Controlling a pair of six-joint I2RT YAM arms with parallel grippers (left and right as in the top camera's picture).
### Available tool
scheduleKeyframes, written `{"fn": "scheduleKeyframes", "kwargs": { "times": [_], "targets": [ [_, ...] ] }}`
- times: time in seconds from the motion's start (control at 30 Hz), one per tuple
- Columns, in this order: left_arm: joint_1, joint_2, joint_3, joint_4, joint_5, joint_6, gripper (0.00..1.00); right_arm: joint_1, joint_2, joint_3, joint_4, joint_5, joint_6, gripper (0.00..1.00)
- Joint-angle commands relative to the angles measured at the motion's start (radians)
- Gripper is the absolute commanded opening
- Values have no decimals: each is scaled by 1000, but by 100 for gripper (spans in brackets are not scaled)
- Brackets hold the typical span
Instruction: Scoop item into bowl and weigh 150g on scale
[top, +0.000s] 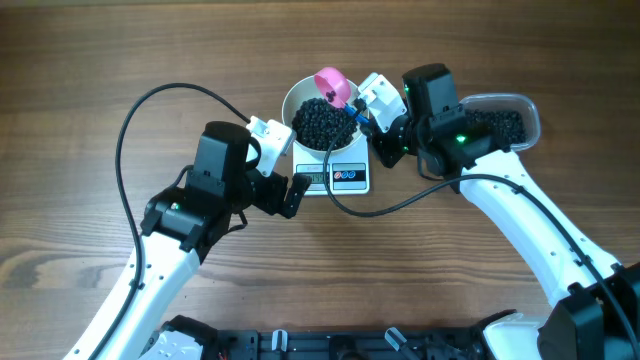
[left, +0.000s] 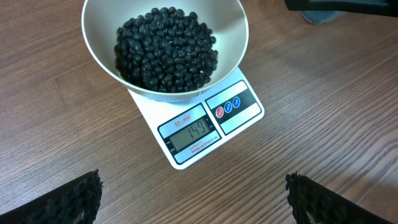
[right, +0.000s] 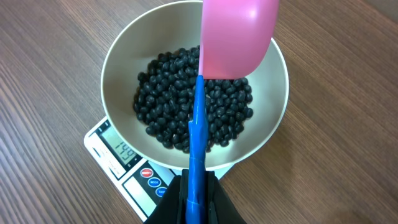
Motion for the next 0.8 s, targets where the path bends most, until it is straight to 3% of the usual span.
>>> {"fn": "scheduleKeyframes", "kwargs": {
  "times": [0.0, 0.77],
  "targets": [
    [-3, 8, -5, 0, 9, 11, 100, 2, 9, -2, 6, -27, 12, 4],
    [-3, 8, -5, 0, 9, 11, 100, 2, 9, -2, 4, -27, -12, 4]
  ]
}}
